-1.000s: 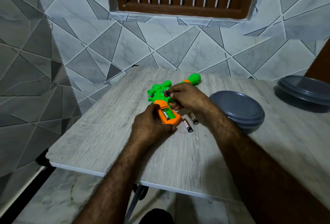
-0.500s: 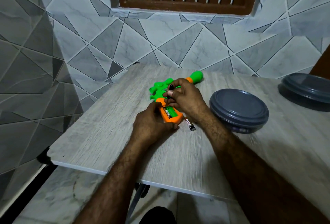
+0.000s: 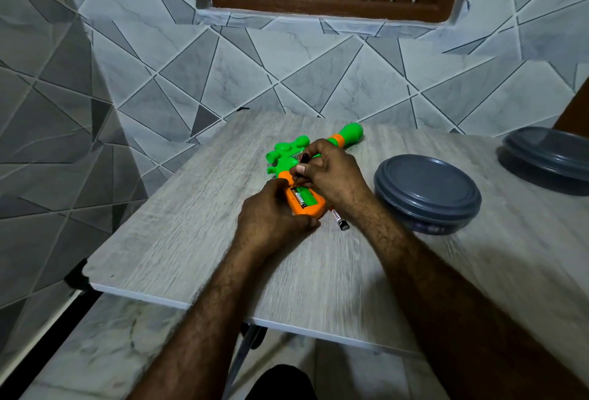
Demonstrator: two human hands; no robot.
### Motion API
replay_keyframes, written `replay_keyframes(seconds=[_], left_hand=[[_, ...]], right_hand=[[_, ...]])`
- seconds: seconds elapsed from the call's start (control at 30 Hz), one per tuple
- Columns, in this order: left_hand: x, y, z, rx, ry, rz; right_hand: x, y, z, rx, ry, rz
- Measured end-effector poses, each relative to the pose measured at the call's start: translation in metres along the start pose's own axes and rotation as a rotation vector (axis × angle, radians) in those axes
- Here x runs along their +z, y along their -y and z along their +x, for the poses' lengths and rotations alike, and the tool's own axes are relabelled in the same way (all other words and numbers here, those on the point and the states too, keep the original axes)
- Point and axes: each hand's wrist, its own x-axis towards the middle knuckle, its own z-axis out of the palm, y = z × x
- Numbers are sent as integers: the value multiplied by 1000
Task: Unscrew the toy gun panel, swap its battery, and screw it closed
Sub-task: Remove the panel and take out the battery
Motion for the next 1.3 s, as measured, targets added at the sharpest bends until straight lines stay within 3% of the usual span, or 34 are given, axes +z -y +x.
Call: replay_keyframes(seconds=[0.57, 0.87, 0.97, 1.07, 1.1, 1.17, 1.23, 1.3], left_hand=[[0, 7, 3, 42, 29, -15], [2, 4, 4, -54, 25, -89], [1, 0, 4, -73, 26, -80], [0, -2, 2, -84, 38, -69], [0, -2, 1, -86, 40, -66], [0, -3, -1, -87, 35, -65], [-1, -5, -2, -89, 26, -64], [-1, -7, -3, -92, 32, -63]], right_hand=[[-8, 29, 12, 23, 33, 16], [-13, 27, -4, 156, 113, 381], [-15, 25, -4, 129, -24, 410], [-22, 22, 0, 102, -214, 198], [-25, 21, -2, 105, -186, 33], [-28, 17, -13, 132, 32, -252], [-27, 15, -26, 145, 224, -349], [-23, 16, -32, 100, 220, -403]])
